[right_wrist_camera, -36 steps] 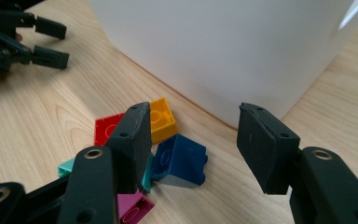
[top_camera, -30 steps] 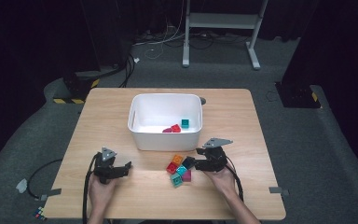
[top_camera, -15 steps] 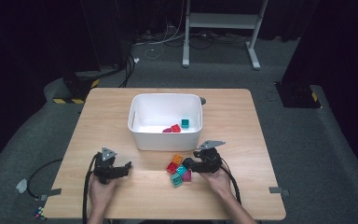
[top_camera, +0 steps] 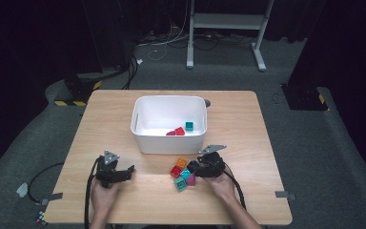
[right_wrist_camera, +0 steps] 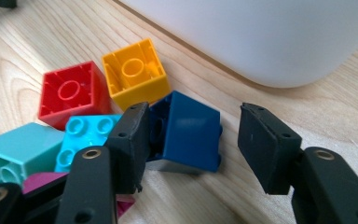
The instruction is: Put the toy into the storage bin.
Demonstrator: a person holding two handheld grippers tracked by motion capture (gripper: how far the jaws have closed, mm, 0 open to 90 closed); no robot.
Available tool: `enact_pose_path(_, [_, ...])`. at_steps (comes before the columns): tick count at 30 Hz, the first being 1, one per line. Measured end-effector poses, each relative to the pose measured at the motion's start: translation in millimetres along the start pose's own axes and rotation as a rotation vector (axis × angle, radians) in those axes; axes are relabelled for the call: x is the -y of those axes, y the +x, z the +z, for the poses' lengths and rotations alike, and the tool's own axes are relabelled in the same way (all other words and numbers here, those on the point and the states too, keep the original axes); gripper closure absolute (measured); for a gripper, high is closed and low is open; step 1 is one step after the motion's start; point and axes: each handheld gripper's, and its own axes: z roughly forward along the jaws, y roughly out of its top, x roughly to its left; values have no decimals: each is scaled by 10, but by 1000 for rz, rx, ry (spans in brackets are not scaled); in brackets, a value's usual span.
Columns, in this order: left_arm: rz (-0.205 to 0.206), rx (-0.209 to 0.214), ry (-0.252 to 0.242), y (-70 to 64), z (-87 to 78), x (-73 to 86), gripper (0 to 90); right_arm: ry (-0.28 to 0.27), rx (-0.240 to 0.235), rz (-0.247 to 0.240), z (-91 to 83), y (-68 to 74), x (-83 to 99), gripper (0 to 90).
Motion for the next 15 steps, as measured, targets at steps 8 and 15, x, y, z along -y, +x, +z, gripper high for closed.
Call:
enact_pose_path(8, [0,0,0,0,0,0,148,-3,9,-12,-10,2,10,540])
enact_pose_path(15, [0,0,0,0,0,0,148,-3,6,-8,-18,0,12,549])
